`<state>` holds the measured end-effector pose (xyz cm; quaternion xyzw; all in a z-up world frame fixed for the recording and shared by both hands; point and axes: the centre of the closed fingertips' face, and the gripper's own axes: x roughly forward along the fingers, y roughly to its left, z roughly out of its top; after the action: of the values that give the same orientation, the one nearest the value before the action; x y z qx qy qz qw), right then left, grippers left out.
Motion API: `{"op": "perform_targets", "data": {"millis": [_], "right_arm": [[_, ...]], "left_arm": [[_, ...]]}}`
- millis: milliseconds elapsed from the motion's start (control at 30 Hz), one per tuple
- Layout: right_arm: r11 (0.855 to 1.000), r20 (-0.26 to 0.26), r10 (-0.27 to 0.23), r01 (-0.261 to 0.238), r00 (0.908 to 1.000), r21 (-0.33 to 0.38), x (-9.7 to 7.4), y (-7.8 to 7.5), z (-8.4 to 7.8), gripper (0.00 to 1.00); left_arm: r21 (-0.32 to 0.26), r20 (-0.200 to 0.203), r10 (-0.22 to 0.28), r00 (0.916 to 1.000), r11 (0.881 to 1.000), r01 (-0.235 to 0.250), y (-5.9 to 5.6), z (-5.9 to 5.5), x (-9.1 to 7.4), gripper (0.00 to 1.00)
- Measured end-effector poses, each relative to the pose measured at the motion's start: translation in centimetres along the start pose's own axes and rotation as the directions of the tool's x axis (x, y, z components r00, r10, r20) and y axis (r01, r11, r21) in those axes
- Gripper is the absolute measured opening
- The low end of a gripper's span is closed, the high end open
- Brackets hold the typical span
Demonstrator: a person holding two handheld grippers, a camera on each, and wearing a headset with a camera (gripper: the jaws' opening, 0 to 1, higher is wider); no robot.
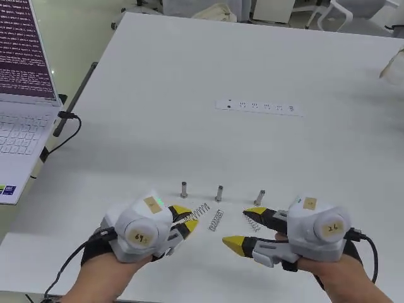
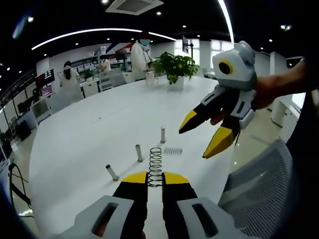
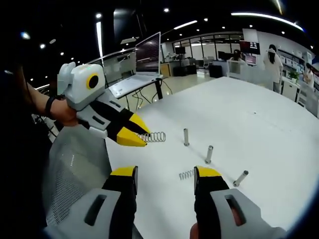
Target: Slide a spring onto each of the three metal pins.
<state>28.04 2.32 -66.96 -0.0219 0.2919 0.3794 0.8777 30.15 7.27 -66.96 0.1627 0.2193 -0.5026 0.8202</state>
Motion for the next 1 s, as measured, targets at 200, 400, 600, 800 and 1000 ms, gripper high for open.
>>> {"op": "perform_targets", "data": {"millis": [200, 400, 600, 800, 1000], "right_arm": [[0.998, -0.008, 0.055, -0.055, 0.9984, -0.008, 0.5, 0.7, 0.1, 0.39], [0.995, -0.016, 0.101, -0.101, 0.9948, 0.004, 0.6, 1.4, -0.3, 0.36], [0.993, -0.026, 0.122, -0.122, 0.9922, 0.008, 0.4, 1.7, -0.8, 0.33], [0.985, -0.013, 0.171, -0.171, 0.9851, 0.026, 0.3, 2.7, -0.7, 0.23], [0.982, -0.013, 0.187, -0.187, 0.9823, 0.037, 0.4, 3.0, -0.7, 0.19]], "left_arm": [[0.026, -0.006, -0.043, 0.999, 0.999, 0.044, -1.6, -0.2, 0.3, 0.02], [0.069, -0.004, -0.086, 0.9962, 0.994, 0.087, -3.4, 0.3, 0.3, 0.02], [0.115, -0.012, -0.127, 0.9918, 0.985, 0.127, -4.6, 0.4, 0.4, 0.02], [0.157, -0.022, -0.151, 0.9882, 0.976, 0.153, -5.1, 0.5, 0.3, 0.02], [0.179, -0.034, -0.162, 0.9862, 0.97, 0.166, -5.2, 0.3, 0.4, 0.02]]}}
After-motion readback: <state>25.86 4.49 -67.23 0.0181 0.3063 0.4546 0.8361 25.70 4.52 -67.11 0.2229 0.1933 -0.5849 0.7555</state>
